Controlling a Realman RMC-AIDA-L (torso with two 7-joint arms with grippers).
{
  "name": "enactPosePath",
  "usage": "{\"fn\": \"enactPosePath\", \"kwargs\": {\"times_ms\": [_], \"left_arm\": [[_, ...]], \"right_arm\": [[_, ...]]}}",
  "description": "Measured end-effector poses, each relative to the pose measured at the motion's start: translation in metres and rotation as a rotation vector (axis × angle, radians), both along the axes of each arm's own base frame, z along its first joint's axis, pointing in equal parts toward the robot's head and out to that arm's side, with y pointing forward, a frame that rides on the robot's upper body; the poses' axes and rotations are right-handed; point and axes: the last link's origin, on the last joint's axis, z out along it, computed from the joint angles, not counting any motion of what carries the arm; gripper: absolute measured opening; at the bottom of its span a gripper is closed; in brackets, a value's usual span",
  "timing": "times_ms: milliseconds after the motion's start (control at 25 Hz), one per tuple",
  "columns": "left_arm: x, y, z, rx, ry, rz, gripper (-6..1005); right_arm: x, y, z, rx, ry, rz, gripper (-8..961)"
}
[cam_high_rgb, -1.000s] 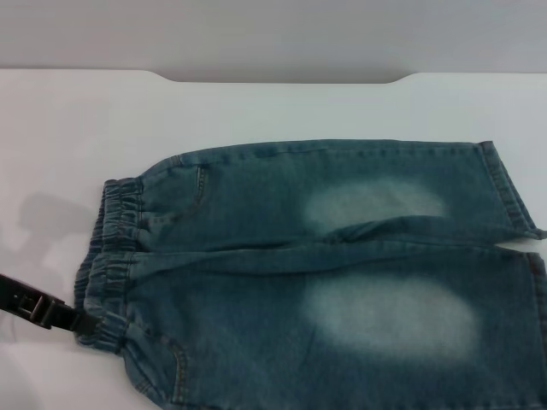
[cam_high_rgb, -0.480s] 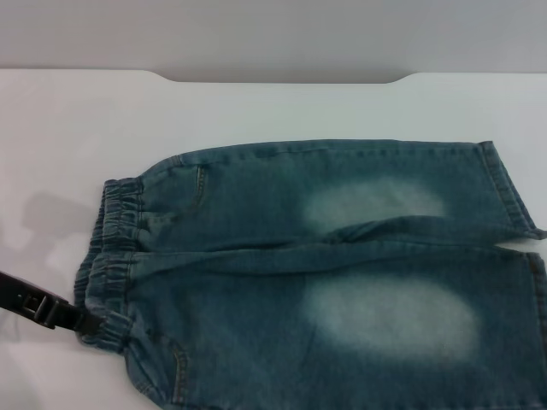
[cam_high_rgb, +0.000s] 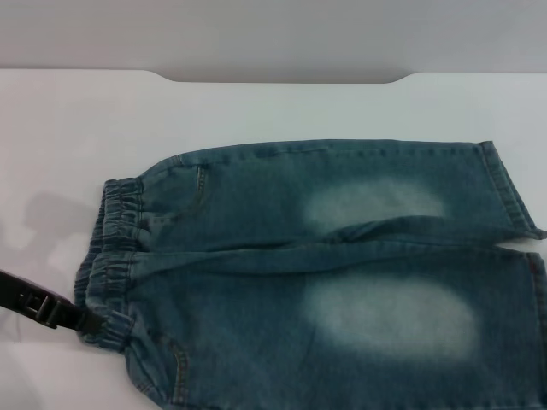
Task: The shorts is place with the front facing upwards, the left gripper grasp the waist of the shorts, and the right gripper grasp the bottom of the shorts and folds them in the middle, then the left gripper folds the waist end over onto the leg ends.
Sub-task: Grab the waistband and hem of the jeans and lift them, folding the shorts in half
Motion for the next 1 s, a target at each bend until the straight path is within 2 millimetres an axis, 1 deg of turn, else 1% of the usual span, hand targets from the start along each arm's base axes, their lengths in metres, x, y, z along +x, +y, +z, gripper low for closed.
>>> {"fn": "enactPosePath", "kwargs": {"times_ms": [680,1000], "left_arm": [[0.002,0.003,0.001,0.003,0.002,-0.009,35],[0.002,0.003,0.001,0.005,0.003,-0.009,35]], "right_arm": [[-0.003,-0.001,-0.009,-0.037,-0.013,0.021,408],[-0.002,0.000,-0.011,-0.050,-0.044,0.041,93]]}}
